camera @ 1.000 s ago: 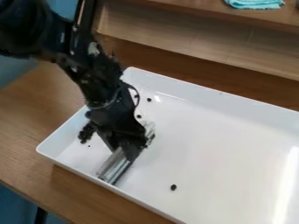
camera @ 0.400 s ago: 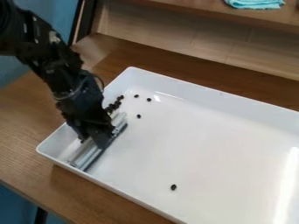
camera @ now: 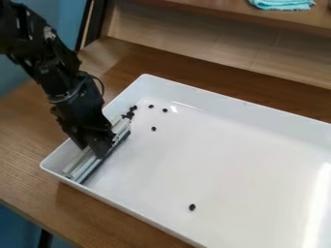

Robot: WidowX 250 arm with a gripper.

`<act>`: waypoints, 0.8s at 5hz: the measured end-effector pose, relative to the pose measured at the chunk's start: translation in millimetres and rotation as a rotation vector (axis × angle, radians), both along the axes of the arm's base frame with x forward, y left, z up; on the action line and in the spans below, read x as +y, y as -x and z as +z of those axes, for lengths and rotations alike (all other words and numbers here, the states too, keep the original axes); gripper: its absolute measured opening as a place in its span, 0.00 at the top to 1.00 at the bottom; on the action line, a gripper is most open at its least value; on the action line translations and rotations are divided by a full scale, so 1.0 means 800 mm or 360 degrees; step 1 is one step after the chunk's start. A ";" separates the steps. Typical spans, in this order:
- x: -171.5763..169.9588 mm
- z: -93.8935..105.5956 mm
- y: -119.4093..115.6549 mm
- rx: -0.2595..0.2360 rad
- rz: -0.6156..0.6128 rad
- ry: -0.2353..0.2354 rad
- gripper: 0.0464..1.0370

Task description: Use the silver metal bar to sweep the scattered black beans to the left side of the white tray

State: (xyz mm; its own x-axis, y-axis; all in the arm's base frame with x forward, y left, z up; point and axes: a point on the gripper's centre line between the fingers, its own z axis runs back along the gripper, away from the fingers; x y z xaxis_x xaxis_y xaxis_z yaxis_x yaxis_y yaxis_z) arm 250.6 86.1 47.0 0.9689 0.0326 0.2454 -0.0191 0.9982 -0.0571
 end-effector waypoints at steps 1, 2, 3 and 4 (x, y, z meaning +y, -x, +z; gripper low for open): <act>-0.011 0.006 -0.019 -0.0071 -0.0028 0.0079 0.67; -0.034 0.013 -0.058 -0.0137 -0.0094 0.0122 0.67; -0.054 0.001 -0.097 -0.0168 -0.0061 0.0180 0.67; -0.068 0.001 -0.130 -0.0189 -0.0094 0.0186 0.67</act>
